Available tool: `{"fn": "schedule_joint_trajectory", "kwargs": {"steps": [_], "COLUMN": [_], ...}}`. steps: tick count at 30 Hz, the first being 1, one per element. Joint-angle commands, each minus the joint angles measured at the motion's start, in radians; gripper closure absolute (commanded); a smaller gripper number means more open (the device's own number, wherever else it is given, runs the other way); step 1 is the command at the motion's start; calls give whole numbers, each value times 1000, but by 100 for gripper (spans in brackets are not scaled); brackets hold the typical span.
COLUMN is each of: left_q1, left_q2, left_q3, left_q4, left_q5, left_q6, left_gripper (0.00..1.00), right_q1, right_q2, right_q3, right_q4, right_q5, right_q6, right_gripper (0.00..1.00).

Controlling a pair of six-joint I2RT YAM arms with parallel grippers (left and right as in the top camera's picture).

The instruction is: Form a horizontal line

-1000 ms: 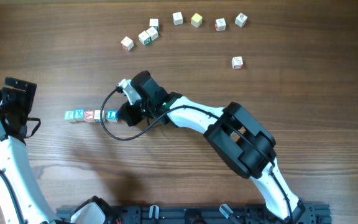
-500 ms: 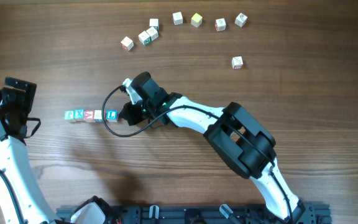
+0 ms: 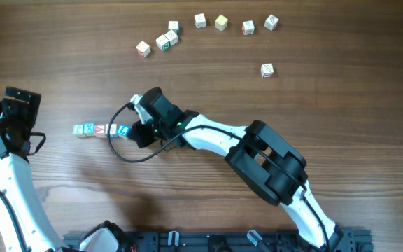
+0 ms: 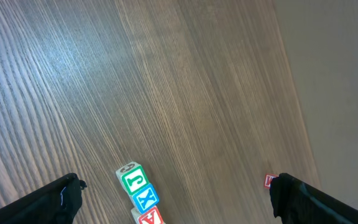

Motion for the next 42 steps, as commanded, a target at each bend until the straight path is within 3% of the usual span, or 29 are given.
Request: {"fn": "schedule_joint_trajectory", "kwargs": {"steps": [1,8,32,42], "left_q1": [4,4,4,4], "left_q2": [-1,-1,-1,-1], "left_q3": [17,17,17,17], "left_q4": [0,0,0,0], "left_q5": [8,8,8,8], "left_q6": [-9,-9,-9,-9], "left_gripper": [0,0,0,0], "right_q1": [-3,-4,-5,-21], "right_q2": [14,14,31,31], "right_q3": [3,3,3,3], "right_q4": [7,-41,51,-15], "right_q5": [24,97,95,79], "right_q6": [6,6,-1,10], "right_gripper": [95,96,96,96]}}
